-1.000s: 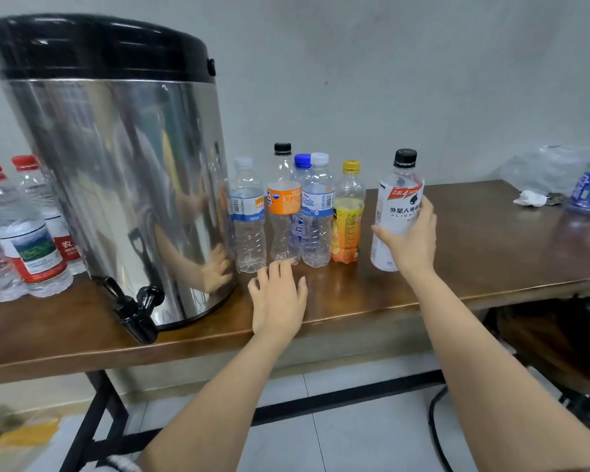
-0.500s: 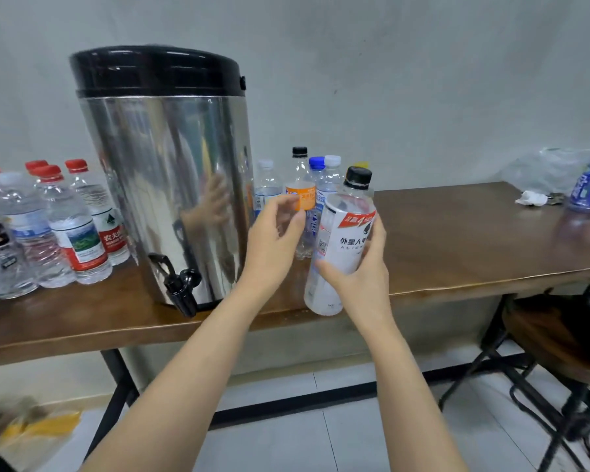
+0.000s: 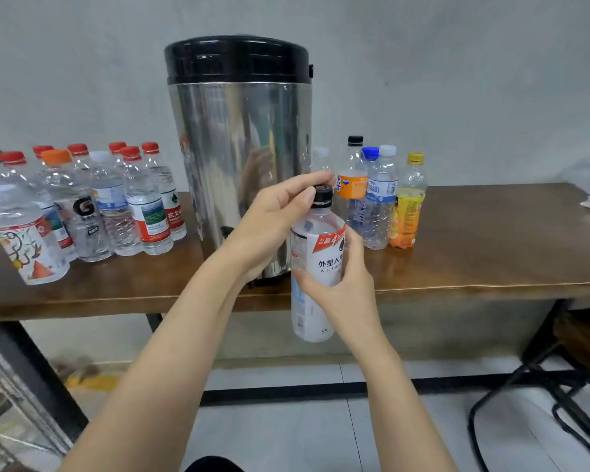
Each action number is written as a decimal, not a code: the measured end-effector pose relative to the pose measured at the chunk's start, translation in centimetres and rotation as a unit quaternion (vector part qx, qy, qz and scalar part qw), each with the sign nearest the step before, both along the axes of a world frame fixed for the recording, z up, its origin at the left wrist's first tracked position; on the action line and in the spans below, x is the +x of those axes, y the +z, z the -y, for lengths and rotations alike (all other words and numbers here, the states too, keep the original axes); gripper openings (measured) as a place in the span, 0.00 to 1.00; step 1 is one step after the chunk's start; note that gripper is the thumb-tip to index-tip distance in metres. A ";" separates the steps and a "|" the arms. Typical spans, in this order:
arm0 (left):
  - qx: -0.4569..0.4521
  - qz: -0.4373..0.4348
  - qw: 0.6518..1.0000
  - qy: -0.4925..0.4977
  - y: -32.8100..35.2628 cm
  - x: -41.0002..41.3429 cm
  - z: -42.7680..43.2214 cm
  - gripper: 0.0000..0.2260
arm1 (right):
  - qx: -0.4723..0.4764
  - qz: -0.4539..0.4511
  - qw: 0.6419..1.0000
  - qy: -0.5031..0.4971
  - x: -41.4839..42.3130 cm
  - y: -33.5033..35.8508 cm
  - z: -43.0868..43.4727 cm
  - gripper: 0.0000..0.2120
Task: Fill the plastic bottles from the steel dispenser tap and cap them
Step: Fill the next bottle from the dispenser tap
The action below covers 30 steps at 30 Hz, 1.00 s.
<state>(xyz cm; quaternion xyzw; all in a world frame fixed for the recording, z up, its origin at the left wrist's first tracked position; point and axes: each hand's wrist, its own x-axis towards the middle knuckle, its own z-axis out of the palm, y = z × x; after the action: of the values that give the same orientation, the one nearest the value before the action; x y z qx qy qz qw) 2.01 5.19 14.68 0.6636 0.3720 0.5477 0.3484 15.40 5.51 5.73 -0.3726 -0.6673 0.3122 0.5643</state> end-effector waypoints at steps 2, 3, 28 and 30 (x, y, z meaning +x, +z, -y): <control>-0.018 0.019 1.000 -0.008 0.1 -0.8 0.6 0.13 | -0.001 0.008 1.000 0.007 -0.4 -0.2 0.3 0.37; -0.026 0.031 0.999 -0.007 0.1 -1.1 0.9 0.13 | 0.004 0.009 1.000 0.003 -0.5 -0.2 0.4 0.37; 0.065 0.149 0.931 0.327 -2.2 -8.6 1.8 0.06 | 0.019 0.042 0.999 -0.029 -4.7 -3.7 1.0 0.43; 0.036 0.123 0.912 0.390 -4.4 -11.4 0.5 0.07 | -0.003 0.040 0.999 -0.034 -4.6 -4.4 0.8 0.43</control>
<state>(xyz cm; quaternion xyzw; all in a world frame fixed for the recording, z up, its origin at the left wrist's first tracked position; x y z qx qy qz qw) -9.40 4.69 10.31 0.4049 0.5355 0.7304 0.1258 10.81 4.73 1.28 -0.4088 -0.6757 0.2792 0.5462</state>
